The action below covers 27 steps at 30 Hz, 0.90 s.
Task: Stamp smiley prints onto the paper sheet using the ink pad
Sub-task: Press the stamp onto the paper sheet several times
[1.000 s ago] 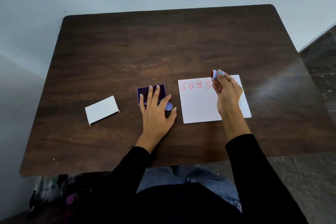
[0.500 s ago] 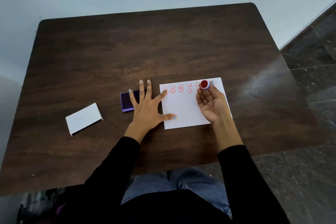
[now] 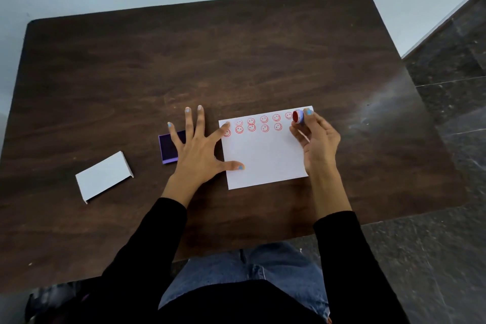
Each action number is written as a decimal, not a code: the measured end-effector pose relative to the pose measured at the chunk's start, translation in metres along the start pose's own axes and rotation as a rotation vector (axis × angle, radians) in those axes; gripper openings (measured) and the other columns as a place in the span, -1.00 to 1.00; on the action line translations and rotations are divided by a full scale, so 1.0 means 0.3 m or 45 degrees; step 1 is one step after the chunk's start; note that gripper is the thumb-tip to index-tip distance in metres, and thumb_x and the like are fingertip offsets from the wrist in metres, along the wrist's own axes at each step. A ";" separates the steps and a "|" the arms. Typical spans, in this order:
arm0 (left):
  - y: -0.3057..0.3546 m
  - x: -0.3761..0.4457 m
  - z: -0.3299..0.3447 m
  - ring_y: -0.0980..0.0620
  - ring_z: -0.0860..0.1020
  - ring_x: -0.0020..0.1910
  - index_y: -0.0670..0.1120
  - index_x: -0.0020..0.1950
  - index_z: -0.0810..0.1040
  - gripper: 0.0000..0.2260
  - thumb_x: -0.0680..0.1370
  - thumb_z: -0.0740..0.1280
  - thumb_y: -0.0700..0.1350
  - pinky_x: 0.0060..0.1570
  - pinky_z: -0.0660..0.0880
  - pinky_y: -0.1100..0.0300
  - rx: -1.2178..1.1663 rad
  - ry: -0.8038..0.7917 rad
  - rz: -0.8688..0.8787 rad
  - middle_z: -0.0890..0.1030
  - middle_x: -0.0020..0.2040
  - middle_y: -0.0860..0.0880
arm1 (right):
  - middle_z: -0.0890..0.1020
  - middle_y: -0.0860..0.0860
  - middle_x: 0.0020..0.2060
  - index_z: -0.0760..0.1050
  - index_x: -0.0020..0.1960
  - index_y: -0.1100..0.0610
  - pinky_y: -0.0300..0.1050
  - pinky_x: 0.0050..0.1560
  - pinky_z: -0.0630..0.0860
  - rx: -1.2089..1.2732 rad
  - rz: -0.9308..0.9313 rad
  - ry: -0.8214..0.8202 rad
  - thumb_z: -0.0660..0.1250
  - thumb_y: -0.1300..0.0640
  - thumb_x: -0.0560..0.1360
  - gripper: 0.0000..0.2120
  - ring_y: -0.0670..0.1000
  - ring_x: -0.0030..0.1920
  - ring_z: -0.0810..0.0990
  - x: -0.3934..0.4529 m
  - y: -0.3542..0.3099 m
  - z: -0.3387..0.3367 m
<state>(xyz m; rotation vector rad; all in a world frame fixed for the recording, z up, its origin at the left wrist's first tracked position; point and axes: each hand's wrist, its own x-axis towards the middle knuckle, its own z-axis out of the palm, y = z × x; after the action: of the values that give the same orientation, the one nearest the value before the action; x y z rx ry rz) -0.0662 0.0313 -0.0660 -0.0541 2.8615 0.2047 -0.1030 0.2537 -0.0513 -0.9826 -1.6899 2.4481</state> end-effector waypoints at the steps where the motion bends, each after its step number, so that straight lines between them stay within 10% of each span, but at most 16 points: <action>1: -0.001 0.001 -0.001 -0.15 -0.44 0.45 0.21 0.49 0.10 -0.06 0.19 0.27 0.51 0.26 -0.48 -0.27 -0.003 -0.003 -0.002 -0.31 0.54 -0.12 | 0.69 0.10 -0.10 0.61 0.00 0.19 -0.20 -0.16 0.64 -0.100 -0.128 0.033 0.38 0.16 0.47 -0.86 -0.01 -0.14 0.68 0.008 0.002 -0.001; 9: -0.009 0.007 -0.002 -0.13 -0.43 0.46 0.23 0.47 0.14 -0.01 0.08 0.12 0.57 0.28 -0.48 -0.26 -0.050 0.002 -0.012 -0.26 0.55 -0.09 | 0.68 0.07 -0.01 0.56 0.13 0.16 -0.46 -0.06 0.54 -0.685 -0.727 0.253 0.39 0.12 0.46 -0.74 -0.13 -0.09 0.62 0.032 0.090 -0.027; 27: -0.021 0.002 0.000 -0.10 -0.37 0.49 0.23 0.46 0.16 0.01 0.05 0.11 0.58 0.31 -0.44 -0.26 -0.132 0.007 -0.005 -0.15 0.57 -0.09 | 0.68 0.18 0.01 0.56 0.13 0.24 -0.01 0.08 0.54 -1.177 -1.030 0.049 0.42 0.19 0.44 -0.72 0.14 -0.01 0.63 0.003 0.106 -0.009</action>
<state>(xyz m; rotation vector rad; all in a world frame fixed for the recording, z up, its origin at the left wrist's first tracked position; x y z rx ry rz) -0.0665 0.0252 -0.0669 -0.0809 2.8543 0.3520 -0.0920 0.2430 -0.0794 -0.1915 -2.5480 1.1263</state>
